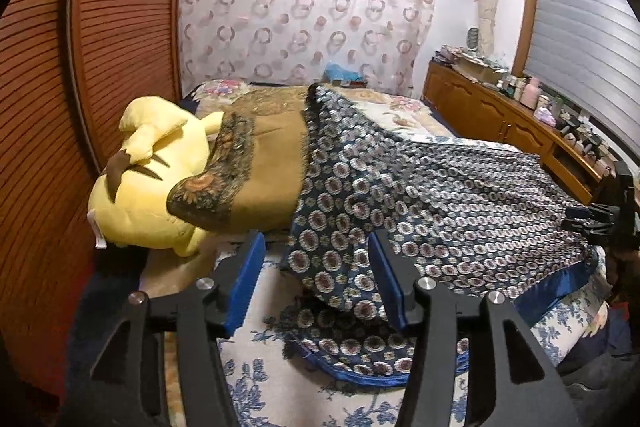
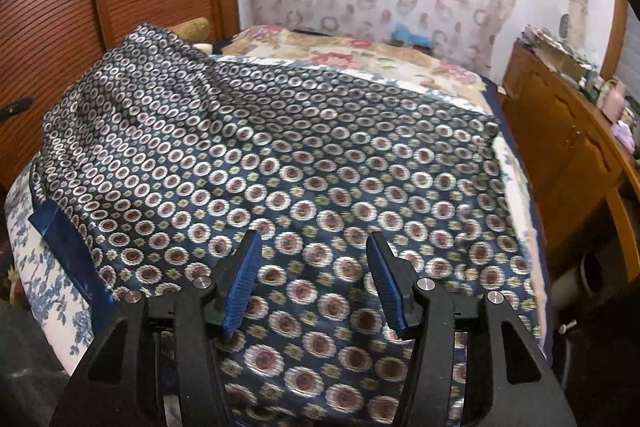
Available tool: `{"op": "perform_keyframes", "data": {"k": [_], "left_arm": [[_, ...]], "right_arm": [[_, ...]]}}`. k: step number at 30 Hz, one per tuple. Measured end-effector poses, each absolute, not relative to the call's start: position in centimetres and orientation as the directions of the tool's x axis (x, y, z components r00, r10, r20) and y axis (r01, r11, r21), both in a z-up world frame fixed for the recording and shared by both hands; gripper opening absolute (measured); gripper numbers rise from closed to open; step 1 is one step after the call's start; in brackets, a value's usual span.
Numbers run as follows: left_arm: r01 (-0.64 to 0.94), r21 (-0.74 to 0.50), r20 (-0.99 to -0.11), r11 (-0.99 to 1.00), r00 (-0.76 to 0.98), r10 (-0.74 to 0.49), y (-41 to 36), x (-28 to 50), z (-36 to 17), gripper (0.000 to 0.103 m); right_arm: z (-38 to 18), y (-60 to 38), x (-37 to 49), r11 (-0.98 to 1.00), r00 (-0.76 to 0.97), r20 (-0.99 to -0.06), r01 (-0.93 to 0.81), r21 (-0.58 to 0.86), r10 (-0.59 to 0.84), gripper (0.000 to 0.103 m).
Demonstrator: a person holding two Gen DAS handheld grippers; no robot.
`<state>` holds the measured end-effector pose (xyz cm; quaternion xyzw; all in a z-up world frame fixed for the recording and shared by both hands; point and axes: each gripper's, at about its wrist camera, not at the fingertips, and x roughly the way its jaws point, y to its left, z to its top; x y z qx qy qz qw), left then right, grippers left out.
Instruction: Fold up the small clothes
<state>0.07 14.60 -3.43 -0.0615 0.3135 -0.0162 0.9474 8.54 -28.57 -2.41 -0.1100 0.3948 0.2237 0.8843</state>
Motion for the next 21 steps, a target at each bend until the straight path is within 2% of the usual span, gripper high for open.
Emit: {"op": "perform_keyframes", "data": {"k": [18, 21], "left_arm": [[-0.046, -0.117, -0.669, 0.992, 0.742, -0.044, 14.5, 1.1, -7.4, 0.053], [-0.05, -0.123, -0.677, 0.991, 0.734, -0.047, 14.6, 1.1, -7.9, 0.053]], "right_arm": [[-4.1, -23.7, 7.5, 0.814, 0.514, -0.78, -0.581, -0.01, 0.358, 0.056], [-4.3, -23.3, 7.3, 0.804, 0.499, -0.785, -0.595, -0.004, 0.366, 0.061]]}}
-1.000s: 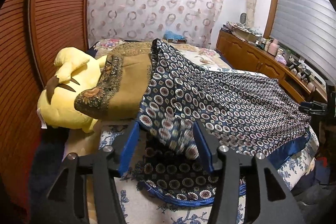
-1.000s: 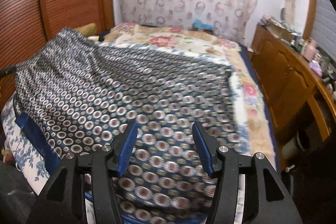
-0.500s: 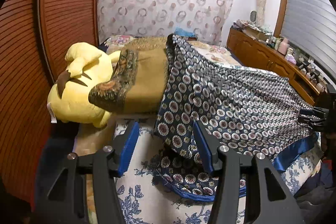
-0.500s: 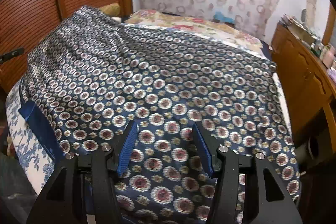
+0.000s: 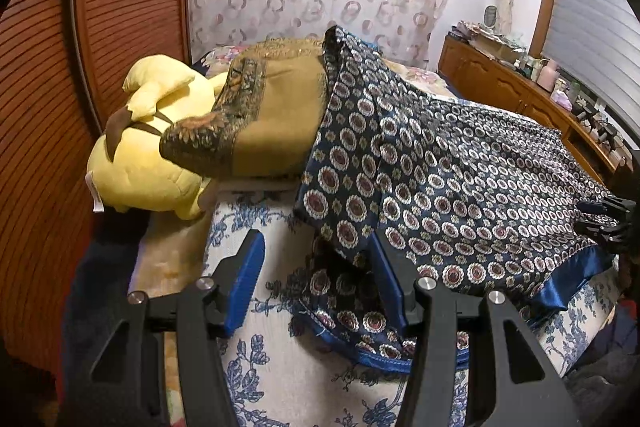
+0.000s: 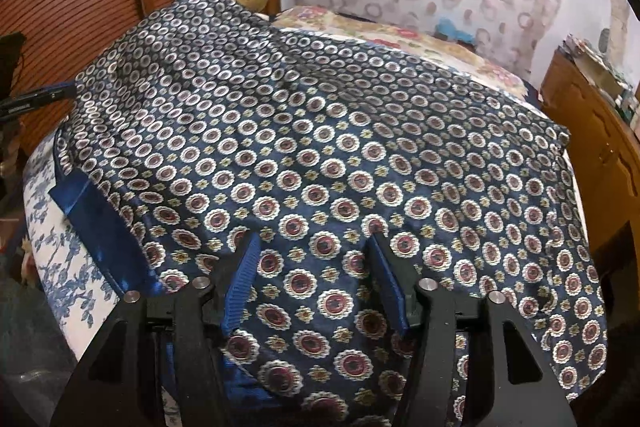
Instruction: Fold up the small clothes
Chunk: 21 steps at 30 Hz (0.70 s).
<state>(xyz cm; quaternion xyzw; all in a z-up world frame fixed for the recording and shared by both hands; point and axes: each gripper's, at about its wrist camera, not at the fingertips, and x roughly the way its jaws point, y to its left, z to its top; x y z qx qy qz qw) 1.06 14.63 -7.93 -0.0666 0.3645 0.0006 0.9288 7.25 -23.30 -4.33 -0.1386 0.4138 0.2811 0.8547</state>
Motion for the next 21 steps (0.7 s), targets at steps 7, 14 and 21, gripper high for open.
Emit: {"op": "perform_keyframes", "data": {"k": [7, 14, 21], "left_arm": [[-0.053, -0.136, -0.699, 0.989, 0.713, -0.057, 14.8, 0.9, -9.3, 0.053], [-0.044, -0.155, -0.72, 0.987, 0.689, -0.082, 14.4, 0.9, -10.5, 0.053], [-0.038, -0.164, -0.716, 0.986, 0.692, -0.093, 14.1, 1.5, -10.1, 0.053]], "right_arm": [[-4.7, -23.0, 7.2, 0.801, 0.498, -0.79, -0.599, -0.016, 0.357, 0.067], [-5.0, -22.7, 7.3, 0.797, 0.493, -0.793, -0.603, -0.015, 0.358, 0.077], [-5.2, -22.6, 7.4, 0.793, 0.484, -0.797, -0.61, -0.01, 0.362, 0.083]]}}
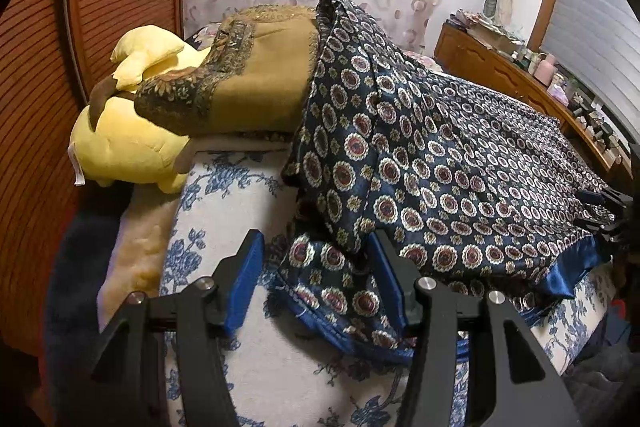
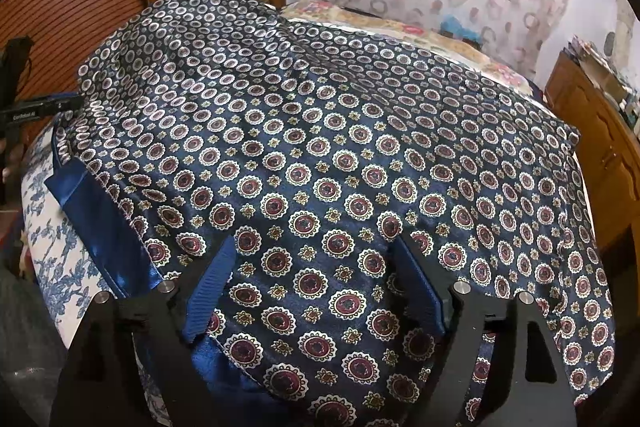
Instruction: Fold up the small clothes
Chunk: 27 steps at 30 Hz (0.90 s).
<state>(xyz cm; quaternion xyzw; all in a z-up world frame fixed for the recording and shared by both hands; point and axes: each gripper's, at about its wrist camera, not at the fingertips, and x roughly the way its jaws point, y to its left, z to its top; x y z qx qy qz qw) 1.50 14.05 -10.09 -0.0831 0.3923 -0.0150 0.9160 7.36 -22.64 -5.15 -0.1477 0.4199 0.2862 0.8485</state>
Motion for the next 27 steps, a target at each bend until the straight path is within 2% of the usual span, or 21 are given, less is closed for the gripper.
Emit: {"op": "perform_keyframes", "data": {"k": [17, 20, 27], "left_arm": [[-0.029, -0.162, -0.716, 0.986, 0.691, -0.097, 13.3, 3.8, -9.7, 0.052], [-0.027, -0.174, -0.714, 0.984, 0.691, -0.107, 13.6, 3.8, -9.7, 0.045], [-0.033, -0.191, -0.727, 0.981, 0.676, -0.119, 13.9, 3.6, -10.2, 0.044]], "right_arm": [[-5.2, -22.6, 7.4, 0.791, 0.482, -0.797, -0.611, -0.009, 0.363, 0.084], [-5.2, -22.6, 7.4, 0.791, 0.482, -0.797, -0.612, -0.009, 0.364, 0.085], [-5.2, -22.6, 7.3, 0.791, 0.482, -0.797, -0.612, -0.008, 0.364, 0.085]]}}
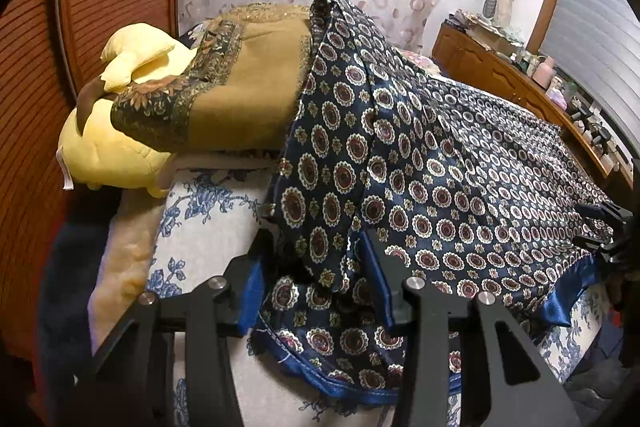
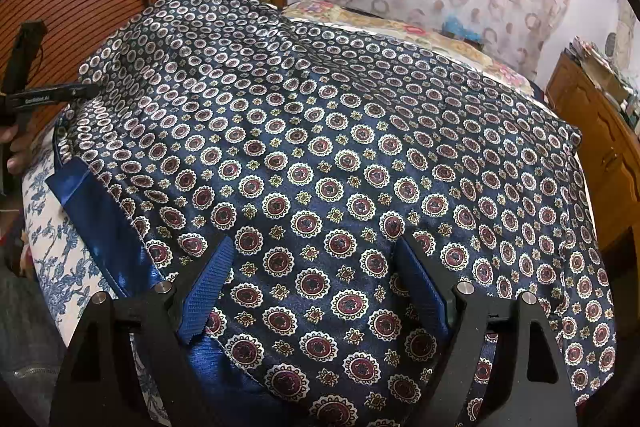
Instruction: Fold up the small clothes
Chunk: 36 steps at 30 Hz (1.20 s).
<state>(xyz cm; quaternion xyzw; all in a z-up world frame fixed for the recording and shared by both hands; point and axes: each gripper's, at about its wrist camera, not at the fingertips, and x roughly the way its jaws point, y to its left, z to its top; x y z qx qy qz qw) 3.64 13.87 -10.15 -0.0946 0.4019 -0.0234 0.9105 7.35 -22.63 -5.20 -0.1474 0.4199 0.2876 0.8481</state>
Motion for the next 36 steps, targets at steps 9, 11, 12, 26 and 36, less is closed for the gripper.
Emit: {"op": "perform_keyframes", "data": {"k": [9, 11, 12, 26, 36], "left_arm": [[-0.004, -0.205, -0.729, 0.979, 0.668, -0.149, 13.3, 3.6, -10.3, 0.02], [0.007, -0.197, -0.724, 0.98, 0.673, -0.15, 13.0, 3.6, -10.1, 0.01], [0.018, -0.187, -0.718, 0.982, 0.68, -0.149, 12.7, 3.4, -9.9, 0.009], [0.081, -0.195, -0.582, 0.978, 0.793, -0.181, 11.9, 2.3, -5.0, 0.003], [0.195, -0.206, -0.522, 0.959, 0.807, -0.276, 7.9, 4.4, -1.9, 0.002]], "right_arm": [[-5.2, -22.6, 7.3, 0.791, 0.482, -0.797, -0.612, -0.008, 0.364, 0.085], [-5.2, -22.7, 7.3, 0.791, 0.482, -0.797, -0.612, -0.008, 0.365, 0.085], [-5.2, -22.6, 7.3, 0.791, 0.482, -0.797, -0.612, -0.008, 0.365, 0.085], [-5.2, -22.7, 7.3, 0.791, 0.481, -0.797, -0.612, -0.008, 0.365, 0.085], [-5.2, -22.6, 7.3, 0.793, 0.486, -0.795, -0.61, -0.011, 0.363, 0.085]]}}
